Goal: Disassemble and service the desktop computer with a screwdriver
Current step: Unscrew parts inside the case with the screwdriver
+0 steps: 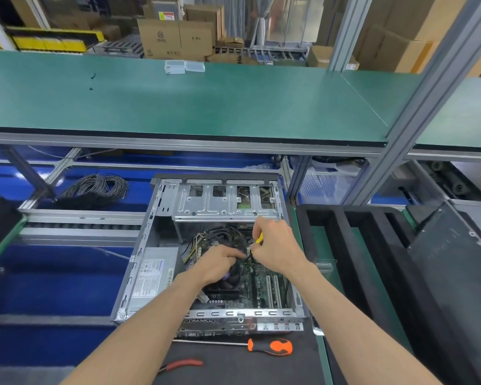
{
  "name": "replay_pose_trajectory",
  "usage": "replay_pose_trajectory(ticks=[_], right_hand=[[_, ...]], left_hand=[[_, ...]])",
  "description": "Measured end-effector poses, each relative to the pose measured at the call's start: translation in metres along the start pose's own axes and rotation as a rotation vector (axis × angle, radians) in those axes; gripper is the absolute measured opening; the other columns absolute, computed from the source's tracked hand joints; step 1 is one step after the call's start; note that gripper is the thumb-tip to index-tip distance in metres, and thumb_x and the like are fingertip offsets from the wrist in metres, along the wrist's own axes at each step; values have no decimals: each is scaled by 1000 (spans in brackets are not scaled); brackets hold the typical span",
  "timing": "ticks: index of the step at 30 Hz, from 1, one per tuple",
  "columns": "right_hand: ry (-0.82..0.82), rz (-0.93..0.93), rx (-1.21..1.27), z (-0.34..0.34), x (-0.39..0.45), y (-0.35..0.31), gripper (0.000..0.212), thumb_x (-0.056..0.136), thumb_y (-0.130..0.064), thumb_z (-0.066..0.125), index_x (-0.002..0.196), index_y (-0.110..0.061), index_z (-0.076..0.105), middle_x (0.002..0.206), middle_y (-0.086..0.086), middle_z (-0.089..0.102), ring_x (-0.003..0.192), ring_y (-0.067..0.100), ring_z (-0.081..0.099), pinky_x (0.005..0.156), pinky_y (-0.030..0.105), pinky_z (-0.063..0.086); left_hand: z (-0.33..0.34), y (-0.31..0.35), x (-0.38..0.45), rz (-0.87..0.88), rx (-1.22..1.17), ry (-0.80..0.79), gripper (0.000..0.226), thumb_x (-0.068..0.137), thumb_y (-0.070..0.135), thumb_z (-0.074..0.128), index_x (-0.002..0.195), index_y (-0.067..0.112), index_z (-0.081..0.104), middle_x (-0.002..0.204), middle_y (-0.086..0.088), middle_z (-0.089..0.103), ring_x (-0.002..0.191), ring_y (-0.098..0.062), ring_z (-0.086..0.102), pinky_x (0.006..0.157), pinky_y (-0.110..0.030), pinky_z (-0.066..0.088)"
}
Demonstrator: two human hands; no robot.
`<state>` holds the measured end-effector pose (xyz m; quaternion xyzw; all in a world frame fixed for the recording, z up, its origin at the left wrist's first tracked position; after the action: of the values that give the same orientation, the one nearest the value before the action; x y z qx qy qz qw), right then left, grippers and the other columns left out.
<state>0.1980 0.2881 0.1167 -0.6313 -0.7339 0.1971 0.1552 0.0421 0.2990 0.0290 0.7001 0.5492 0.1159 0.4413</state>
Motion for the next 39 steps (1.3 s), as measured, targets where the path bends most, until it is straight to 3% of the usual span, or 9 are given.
replay_pose_trajectory(ticks=[6, 13, 20, 23, 26, 30, 32, 36, 39], right_hand=[[-22, -17, -25, 3, 3, -3, 15, 82, -11, 67, 90, -16, 55, 78, 7, 59, 76, 24, 54, 65, 37, 51], [-52, -25, -44, 7, 6, -4, 19, 81, -12, 68, 88, -19, 51, 77, 4, 54, 77, 23, 50, 61, 31, 38], [-88, -63, -101, 10, 9, -9, 17, 85, -14, 67, 96, -15, 54, 77, 1, 50, 82, 26, 52, 64, 34, 40], [-122, -113, -173, 11, 11, -18, 18, 86, -12, 66, 99, -12, 53, 82, 6, 52, 82, 30, 52, 64, 37, 47], [-156, -189, -299, 16, 12, -30, 18, 89, -9, 63, 98, -8, 48, 78, 7, 47, 78, 33, 47, 63, 40, 46], [-195, -208, -375, 20, 15, -38, 20, 94, -13, 59, 86, -9, 42, 72, 2, 31, 75, 30, 41, 59, 38, 37], [-231, -183, -377, 20, 19, -38, 28, 93, -16, 58, 74, -12, 38, 75, 3, 33, 68, 27, 44, 53, 33, 34], [-302, -214, -388, 22, 23, -36, 34, 90, -12, 58, 69, -17, 32, 75, 4, 35, 66, 24, 45, 48, 31, 28], [-313, -316, -453, 23, 24, -40, 31, 86, -7, 58, 68, -16, 34, 69, 4, 37, 62, 25, 47, 45, 31, 26]], left_hand=[[3, -3, 5, 14, 214, -86, 47, 95, 2, 33, 118, 28, 64, 67, -1, 61, 62, -14, 54, 60, -28, 38], [3, -7, 9, 30, 234, -109, 52, 85, -6, 36, 118, 22, 65, 51, 8, 43, 41, 1, 42, 47, -20, 30], [2, -6, 8, 48, 269, -111, 58, 79, -8, 40, 122, 22, 64, 53, 8, 42, 44, 2, 42, 46, -16, 26], [3, -6, 8, 43, 277, -115, 60, 80, -8, 39, 127, 21, 62, 62, 6, 51, 52, 2, 45, 54, -20, 36], [2, -6, 6, 59, 296, -115, 61, 80, -8, 37, 124, 26, 62, 69, 0, 57, 66, -16, 53, 63, -32, 42], [4, -6, 6, 57, 368, -123, 35, 81, -8, 38, 85, 23, 52, 64, 2, 47, 84, -38, 56, 53, -29, 29], [5, -7, 6, 70, 380, -130, 29, 81, -9, 39, 77, 19, 44, 64, 3, 42, 90, -41, 56, 54, -32, 26], [5, -5, 7, 104, 399, -123, 32, 80, -9, 39, 86, 21, 46, 64, 3, 41, 87, -43, 54, 62, -43, 32], [5, -5, 7, 101, 419, -117, 36, 79, -8, 40, 88, 27, 46, 63, 6, 42, 74, -36, 46, 55, -38, 27]])
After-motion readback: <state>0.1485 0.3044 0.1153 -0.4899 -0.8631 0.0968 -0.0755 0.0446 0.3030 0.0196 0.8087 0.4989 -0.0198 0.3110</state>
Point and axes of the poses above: each hand's wrist, its own x-axis towards the middle knuckle, its own z-axis out of the palm, y = z × x, the point moved 4 cm from there along x, towards the middle knuckle
